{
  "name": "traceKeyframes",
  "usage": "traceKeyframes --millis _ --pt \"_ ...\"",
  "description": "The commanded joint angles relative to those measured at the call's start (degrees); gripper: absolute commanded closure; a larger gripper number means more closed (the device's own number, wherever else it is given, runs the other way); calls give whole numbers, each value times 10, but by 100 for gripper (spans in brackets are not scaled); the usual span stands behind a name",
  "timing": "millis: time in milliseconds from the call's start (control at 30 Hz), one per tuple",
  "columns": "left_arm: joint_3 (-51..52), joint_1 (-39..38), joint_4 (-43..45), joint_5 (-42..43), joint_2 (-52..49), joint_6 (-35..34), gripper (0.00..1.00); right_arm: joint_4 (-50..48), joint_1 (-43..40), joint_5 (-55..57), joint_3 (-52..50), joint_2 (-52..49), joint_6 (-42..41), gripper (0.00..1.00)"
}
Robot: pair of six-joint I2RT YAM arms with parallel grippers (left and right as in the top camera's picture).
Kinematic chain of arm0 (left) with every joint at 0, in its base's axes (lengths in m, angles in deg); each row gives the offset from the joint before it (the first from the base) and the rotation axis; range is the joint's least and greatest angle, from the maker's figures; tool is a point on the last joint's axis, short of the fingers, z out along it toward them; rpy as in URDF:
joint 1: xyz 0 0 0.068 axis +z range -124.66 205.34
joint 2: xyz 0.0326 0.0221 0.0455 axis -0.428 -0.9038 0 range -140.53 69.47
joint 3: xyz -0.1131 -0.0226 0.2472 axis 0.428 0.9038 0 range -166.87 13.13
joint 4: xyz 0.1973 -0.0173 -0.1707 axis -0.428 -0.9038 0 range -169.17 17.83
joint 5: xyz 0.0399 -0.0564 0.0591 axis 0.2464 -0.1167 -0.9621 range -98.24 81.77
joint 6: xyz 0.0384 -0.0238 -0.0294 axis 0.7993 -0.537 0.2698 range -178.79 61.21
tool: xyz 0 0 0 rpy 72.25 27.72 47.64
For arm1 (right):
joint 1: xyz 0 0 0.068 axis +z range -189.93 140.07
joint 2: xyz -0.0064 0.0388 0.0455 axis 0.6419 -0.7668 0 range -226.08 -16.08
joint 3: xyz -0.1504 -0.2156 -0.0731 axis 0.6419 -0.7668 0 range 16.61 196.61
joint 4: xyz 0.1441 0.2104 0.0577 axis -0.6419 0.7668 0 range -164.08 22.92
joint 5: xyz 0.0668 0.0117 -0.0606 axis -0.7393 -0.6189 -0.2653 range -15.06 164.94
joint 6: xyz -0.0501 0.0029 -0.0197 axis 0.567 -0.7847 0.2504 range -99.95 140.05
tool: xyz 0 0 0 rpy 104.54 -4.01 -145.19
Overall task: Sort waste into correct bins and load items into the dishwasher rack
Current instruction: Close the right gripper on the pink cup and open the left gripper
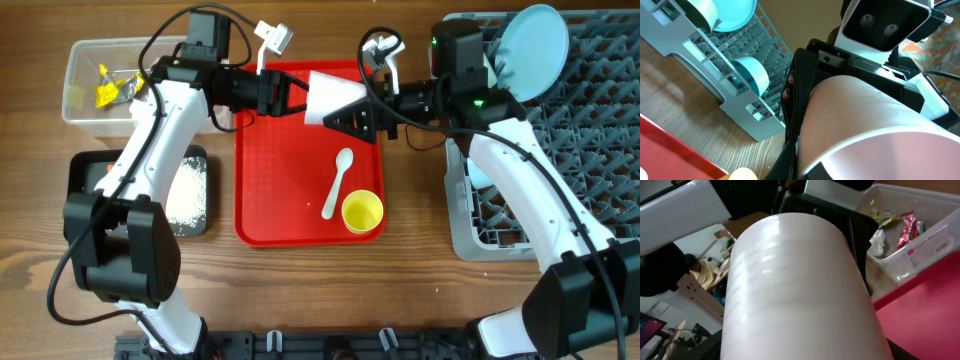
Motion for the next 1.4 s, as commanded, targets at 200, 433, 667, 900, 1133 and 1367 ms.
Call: traceKeyframes --millis 200,433,667,900,1133,1367 --pt "-3 -9 -6 33 6 -1 81 -22 0 28 2 -14 -12 35" --pt "-3 -9 -6 33 6 -1 78 -27 -4 38 2 -14 -14 37" --pt "-3 -9 -7 26 6 -1 96 -38 -6 41 2 -14 -14 28" --pt "-3 -9 -22 2 6 -1 96 -66 -21 40 2 -14 -29 25" --pt "-3 -9 -23 2 6 -1 96 -93 -21 22 2 -14 -38 37" --pt "-3 -9 -23 2 6 -1 91 -92 -21 22 2 -14 -38 49"
